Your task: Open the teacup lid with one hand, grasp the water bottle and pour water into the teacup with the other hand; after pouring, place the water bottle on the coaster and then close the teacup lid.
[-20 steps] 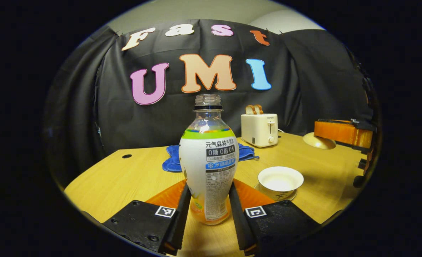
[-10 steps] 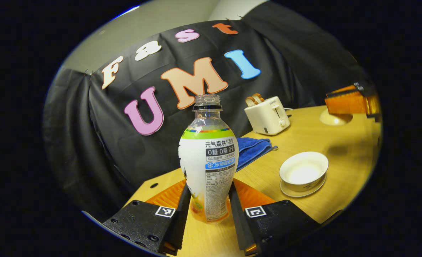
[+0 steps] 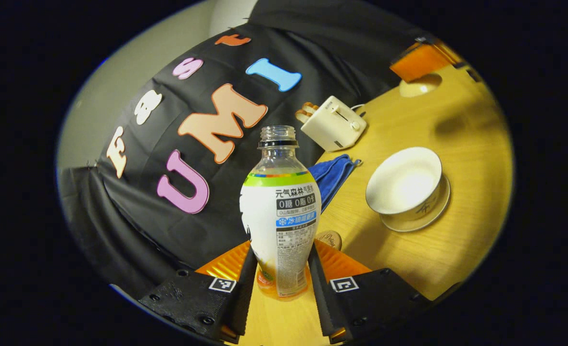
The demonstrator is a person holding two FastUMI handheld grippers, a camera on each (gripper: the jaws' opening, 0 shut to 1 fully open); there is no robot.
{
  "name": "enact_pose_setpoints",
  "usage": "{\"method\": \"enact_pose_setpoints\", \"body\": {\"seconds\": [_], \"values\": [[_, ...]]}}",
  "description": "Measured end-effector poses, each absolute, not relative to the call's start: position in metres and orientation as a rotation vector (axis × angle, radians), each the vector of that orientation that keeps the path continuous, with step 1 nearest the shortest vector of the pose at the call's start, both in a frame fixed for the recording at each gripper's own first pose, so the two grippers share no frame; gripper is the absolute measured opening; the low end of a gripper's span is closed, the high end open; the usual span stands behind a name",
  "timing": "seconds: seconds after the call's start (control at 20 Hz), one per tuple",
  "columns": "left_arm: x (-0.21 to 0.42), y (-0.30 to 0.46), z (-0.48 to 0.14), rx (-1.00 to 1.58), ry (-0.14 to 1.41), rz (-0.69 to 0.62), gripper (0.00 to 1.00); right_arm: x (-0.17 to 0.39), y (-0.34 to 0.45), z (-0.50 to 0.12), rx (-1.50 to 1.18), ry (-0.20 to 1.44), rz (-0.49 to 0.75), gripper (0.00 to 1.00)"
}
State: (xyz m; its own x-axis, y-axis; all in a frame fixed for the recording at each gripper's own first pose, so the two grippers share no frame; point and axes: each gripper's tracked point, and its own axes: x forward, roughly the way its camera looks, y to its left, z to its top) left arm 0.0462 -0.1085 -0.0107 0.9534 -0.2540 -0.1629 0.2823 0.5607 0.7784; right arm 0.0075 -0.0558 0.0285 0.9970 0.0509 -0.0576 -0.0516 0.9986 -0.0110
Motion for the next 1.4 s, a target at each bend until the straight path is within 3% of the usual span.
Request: {"method": "enact_pose_setpoints", "body": {"seconds": [1.4], "values": [[0.053,-0.106,-0.009,1.699,-0.021,-0.363,0.55,-0.003,-0.068,0.031,-0.018,0.022,0.046,0.3]]}}
